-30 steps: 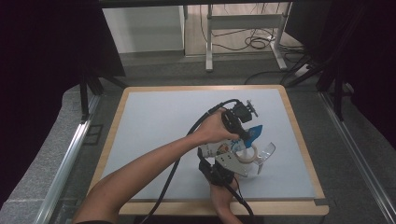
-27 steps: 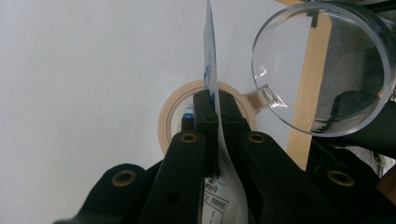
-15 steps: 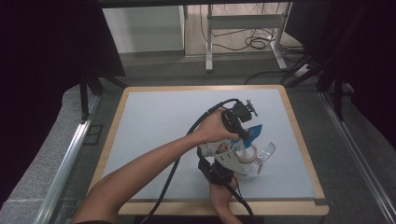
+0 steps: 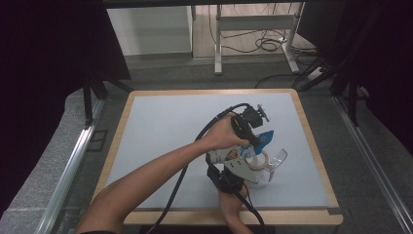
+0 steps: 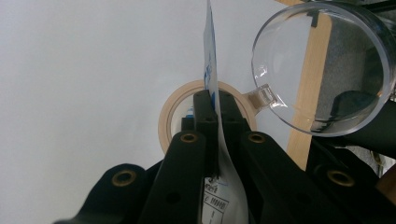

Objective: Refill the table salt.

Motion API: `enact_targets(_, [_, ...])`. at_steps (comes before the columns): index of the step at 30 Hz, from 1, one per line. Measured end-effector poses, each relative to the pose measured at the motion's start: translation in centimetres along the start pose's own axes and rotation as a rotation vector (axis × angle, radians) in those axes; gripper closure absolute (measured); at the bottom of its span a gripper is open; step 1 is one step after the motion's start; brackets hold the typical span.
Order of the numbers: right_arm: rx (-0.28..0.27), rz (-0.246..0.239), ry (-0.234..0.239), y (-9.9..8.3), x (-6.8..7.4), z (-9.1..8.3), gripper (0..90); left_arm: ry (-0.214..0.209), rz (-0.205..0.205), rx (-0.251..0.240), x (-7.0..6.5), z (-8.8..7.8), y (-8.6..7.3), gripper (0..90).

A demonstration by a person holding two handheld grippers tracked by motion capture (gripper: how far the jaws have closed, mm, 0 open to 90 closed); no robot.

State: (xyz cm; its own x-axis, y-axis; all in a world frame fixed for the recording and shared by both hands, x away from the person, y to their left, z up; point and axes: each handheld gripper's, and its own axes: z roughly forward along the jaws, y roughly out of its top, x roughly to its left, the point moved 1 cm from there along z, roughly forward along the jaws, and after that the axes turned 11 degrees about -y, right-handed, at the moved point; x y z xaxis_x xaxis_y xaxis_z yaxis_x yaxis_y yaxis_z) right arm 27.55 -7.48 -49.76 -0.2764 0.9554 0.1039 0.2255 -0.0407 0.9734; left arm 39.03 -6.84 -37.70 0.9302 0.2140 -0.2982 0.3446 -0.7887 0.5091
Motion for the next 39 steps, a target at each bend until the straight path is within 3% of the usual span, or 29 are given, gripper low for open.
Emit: enact_targets(39, [-0.006, 0.005, 0.004, 0.25, 0.01, 0.00, 52.4, -0.004, -0.003, -0.005, 0.03, -0.12, 0.04, 90.0])
